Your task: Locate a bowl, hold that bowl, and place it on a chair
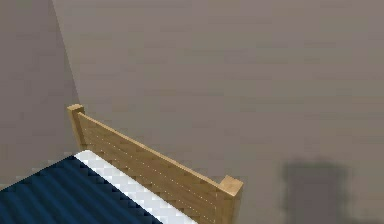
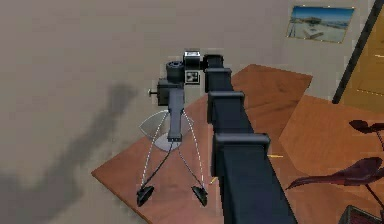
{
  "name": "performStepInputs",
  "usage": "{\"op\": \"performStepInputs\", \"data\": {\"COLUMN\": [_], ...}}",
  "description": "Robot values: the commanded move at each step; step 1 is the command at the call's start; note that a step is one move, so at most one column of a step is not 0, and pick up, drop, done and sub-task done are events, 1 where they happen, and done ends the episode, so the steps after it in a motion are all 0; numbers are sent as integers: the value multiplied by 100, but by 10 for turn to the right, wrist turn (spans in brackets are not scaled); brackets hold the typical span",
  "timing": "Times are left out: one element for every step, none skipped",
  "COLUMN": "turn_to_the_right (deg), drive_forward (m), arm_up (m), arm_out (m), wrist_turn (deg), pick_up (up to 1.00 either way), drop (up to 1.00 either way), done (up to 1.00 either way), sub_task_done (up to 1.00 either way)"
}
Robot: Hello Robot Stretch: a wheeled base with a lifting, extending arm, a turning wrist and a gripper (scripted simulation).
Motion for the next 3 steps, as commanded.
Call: {"op": "performStepInputs", "data": {"turn_to_the_right": [0,0,0], "drive_forward": [0,0,0], "arm_up": [0,0,0], "arm_out": [0,0,0], "wrist_turn": [450,450,450], "pick_up": [0,0,0], "drop": [0,0,0], "done": [0,0,0], "sub_task_done": [0,0,0]}}
